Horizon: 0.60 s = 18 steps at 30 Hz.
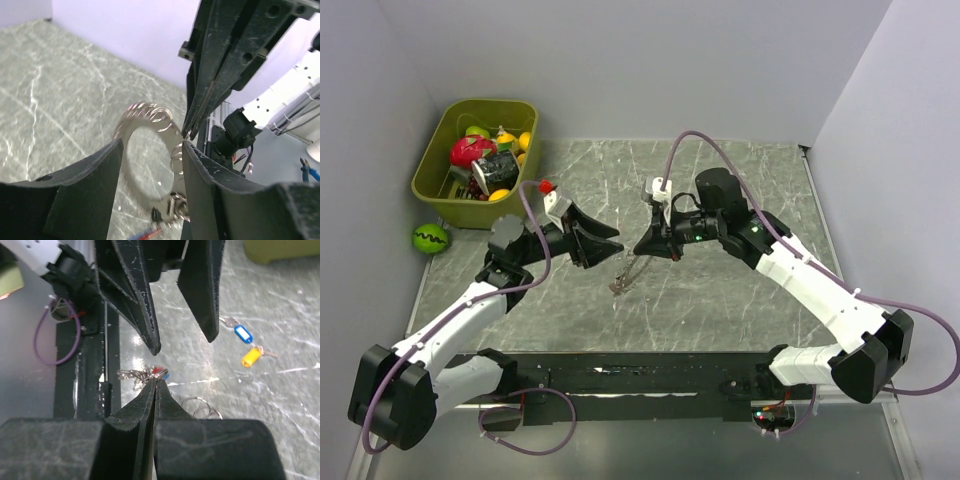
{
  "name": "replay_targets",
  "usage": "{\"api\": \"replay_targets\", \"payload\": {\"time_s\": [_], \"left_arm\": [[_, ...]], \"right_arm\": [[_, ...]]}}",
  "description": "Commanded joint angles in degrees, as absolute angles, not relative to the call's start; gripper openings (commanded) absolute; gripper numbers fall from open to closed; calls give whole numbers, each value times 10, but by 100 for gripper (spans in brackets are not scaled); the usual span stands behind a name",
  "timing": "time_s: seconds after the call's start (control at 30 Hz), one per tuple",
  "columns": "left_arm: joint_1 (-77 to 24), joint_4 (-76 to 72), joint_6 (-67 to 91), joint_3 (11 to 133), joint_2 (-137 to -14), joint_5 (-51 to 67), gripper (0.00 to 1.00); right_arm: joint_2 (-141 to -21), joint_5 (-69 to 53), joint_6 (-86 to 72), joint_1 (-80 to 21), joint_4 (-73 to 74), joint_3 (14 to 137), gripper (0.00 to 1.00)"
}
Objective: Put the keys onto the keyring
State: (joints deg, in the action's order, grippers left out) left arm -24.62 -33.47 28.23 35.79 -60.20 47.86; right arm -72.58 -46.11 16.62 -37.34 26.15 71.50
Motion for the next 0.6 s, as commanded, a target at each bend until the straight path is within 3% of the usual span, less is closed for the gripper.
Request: {"api": "replay_targets", "payload": {"time_s": [0.0, 0.57], "left_arm": [[-254, -403, 295, 363, -600, 530, 56], [-303, -354, 265, 410, -638, 567, 47]], "right_arm": [[-704, -504, 177, -368, 229, 718, 0], [-700, -541, 156, -363, 208, 718, 0]]}}
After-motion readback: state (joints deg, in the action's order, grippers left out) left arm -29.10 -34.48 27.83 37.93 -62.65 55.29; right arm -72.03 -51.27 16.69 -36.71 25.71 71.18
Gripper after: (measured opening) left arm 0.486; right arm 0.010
